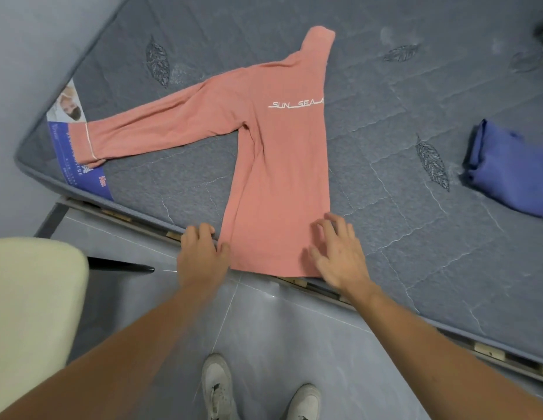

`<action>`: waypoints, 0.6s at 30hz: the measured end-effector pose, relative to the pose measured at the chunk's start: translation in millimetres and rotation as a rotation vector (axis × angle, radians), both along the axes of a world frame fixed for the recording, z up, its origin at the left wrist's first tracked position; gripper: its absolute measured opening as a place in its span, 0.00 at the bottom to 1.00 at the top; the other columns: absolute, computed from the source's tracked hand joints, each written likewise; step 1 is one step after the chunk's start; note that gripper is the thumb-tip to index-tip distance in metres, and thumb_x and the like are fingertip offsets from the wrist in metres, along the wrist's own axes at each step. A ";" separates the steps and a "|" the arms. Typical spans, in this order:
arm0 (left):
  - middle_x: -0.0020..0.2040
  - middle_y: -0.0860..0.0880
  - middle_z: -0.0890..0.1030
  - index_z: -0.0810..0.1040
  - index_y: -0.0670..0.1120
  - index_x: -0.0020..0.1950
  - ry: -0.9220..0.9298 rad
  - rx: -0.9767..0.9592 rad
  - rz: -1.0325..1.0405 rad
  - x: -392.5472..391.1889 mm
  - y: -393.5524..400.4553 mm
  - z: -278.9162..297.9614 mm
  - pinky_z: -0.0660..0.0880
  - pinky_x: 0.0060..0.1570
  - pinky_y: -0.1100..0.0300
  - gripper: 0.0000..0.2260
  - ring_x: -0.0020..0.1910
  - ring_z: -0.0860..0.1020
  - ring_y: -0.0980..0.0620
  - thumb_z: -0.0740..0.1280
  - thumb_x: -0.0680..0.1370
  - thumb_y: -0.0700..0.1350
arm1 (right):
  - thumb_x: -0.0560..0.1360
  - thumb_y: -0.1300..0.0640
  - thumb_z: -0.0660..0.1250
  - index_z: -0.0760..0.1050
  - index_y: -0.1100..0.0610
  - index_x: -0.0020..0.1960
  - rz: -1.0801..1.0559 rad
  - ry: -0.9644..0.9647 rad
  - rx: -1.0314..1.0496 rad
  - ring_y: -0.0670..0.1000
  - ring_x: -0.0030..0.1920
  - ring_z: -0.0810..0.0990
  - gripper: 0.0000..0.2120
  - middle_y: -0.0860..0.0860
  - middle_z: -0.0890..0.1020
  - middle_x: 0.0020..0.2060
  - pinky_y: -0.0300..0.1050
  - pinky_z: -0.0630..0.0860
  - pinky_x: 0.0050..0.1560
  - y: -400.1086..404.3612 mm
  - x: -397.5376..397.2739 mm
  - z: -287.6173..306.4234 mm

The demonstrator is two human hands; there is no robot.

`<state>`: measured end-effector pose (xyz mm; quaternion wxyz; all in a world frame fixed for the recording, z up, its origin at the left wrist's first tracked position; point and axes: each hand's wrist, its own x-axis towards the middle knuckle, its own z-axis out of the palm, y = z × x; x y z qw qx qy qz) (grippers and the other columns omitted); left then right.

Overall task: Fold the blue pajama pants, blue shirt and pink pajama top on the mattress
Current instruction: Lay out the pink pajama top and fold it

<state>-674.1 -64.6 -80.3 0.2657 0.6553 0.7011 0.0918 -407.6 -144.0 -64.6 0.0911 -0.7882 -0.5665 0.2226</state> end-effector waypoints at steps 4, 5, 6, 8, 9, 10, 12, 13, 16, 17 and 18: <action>0.57 0.42 0.74 0.75 0.44 0.61 -0.004 -0.017 -0.064 -5.1 32.0 18.6 0.72 0.56 0.44 0.14 0.59 0.73 0.39 0.68 0.77 0.47 | 0.76 0.49 0.64 0.63 0.51 0.77 0.089 -0.023 -0.051 0.54 0.77 0.60 0.30 0.50 0.62 0.78 0.58 0.67 0.72 45.4 -14.1 17.2; 0.57 0.42 0.74 0.74 0.44 0.62 -0.006 -0.005 -0.081 -8.7 45.2 19.6 0.73 0.57 0.43 0.15 0.60 0.73 0.38 0.68 0.78 0.48 | 0.76 0.50 0.64 0.62 0.51 0.78 0.102 -0.017 -0.049 0.54 0.78 0.59 0.31 0.51 0.61 0.79 0.57 0.66 0.74 60.1 -19.0 20.2; 0.58 0.43 0.74 0.74 0.44 0.63 -0.006 0.012 -0.090 -12.9 60.6 18.8 0.73 0.58 0.43 0.15 0.60 0.73 0.39 0.67 0.79 0.49 | 0.77 0.50 0.64 0.61 0.52 0.78 0.116 -0.013 -0.039 0.55 0.78 0.59 0.31 0.51 0.61 0.80 0.57 0.65 0.75 76.1 -24.6 22.5; 0.60 0.43 0.74 0.73 0.44 0.66 -0.012 0.043 -0.105 -23.1 94.4 14.2 0.72 0.59 0.43 0.17 0.62 0.73 0.40 0.67 0.80 0.49 | 0.77 0.51 0.63 0.60 0.53 0.79 0.156 -0.010 -0.023 0.55 0.79 0.58 0.32 0.52 0.60 0.80 0.56 0.63 0.76 110.4 -38.4 21.5; 0.60 0.43 0.74 0.73 0.44 0.67 -0.013 0.064 -0.120 -28.9 113.0 10.9 0.72 0.59 0.43 0.18 0.62 0.72 0.40 0.67 0.80 0.49 | 0.77 0.52 0.63 0.59 0.53 0.79 0.171 -0.012 -0.022 0.55 0.79 0.58 0.32 0.52 0.59 0.80 0.56 0.63 0.76 129.0 -47.2 18.5; 0.61 0.42 0.74 0.73 0.44 0.68 -0.009 0.092 -0.132 -36.0 132.7 6.6 0.72 0.58 0.43 0.18 0.62 0.72 0.40 0.67 0.80 0.49 | 0.77 0.52 0.63 0.59 0.53 0.79 0.186 -0.018 -0.015 0.55 0.79 0.58 0.32 0.52 0.60 0.80 0.56 0.63 0.76 149.4 -57.1 13.8; 0.62 0.42 0.74 0.72 0.44 0.70 0.000 0.149 -0.145 -56.8 172.5 -2.9 0.73 0.57 0.42 0.20 0.62 0.72 0.39 0.67 0.79 0.48 | 0.76 0.52 0.63 0.61 0.53 0.79 0.213 -0.026 0.011 0.55 0.78 0.59 0.33 0.52 0.61 0.79 0.55 0.63 0.76 191.9 -82.5 3.6; 0.62 0.42 0.74 0.72 0.44 0.70 0.006 0.171 -0.147 -67.3 192.8 -5.6 0.73 0.56 0.42 0.21 0.62 0.72 0.39 0.67 0.78 0.47 | 0.75 0.52 0.64 0.61 0.54 0.79 0.225 -0.031 0.020 0.56 0.78 0.60 0.33 0.53 0.62 0.79 0.54 0.61 0.76 213.9 -95.6 -2.1; 0.64 0.41 0.75 0.71 0.45 0.71 0.019 0.174 -0.076 -110.9 251.1 -10.5 0.70 0.59 0.43 0.23 0.62 0.72 0.38 0.68 0.77 0.45 | 0.74 0.51 0.65 0.63 0.54 0.78 0.281 -0.057 0.052 0.57 0.77 0.62 0.34 0.54 0.64 0.78 0.54 0.59 0.78 281.8 -145.5 -19.3; 0.65 0.41 0.75 0.71 0.45 0.71 0.018 0.157 -0.045 -128.8 267.8 -10.5 0.68 0.61 0.43 0.23 0.62 0.71 0.38 0.68 0.76 0.45 | 0.73 0.51 0.64 0.63 0.54 0.78 0.300 -0.051 0.045 0.58 0.77 0.63 0.34 0.53 0.64 0.79 0.56 0.62 0.77 302.0 -166.3 -22.2; 0.66 0.42 0.74 0.71 0.45 0.72 0.014 0.134 -0.023 -145.6 284.4 -10.2 0.66 0.64 0.44 0.23 0.63 0.71 0.38 0.67 0.76 0.45 | 0.73 0.51 0.65 0.62 0.54 0.78 0.314 -0.034 0.030 0.58 0.77 0.63 0.34 0.53 0.64 0.79 0.58 0.64 0.75 321.7 -186.4 -22.5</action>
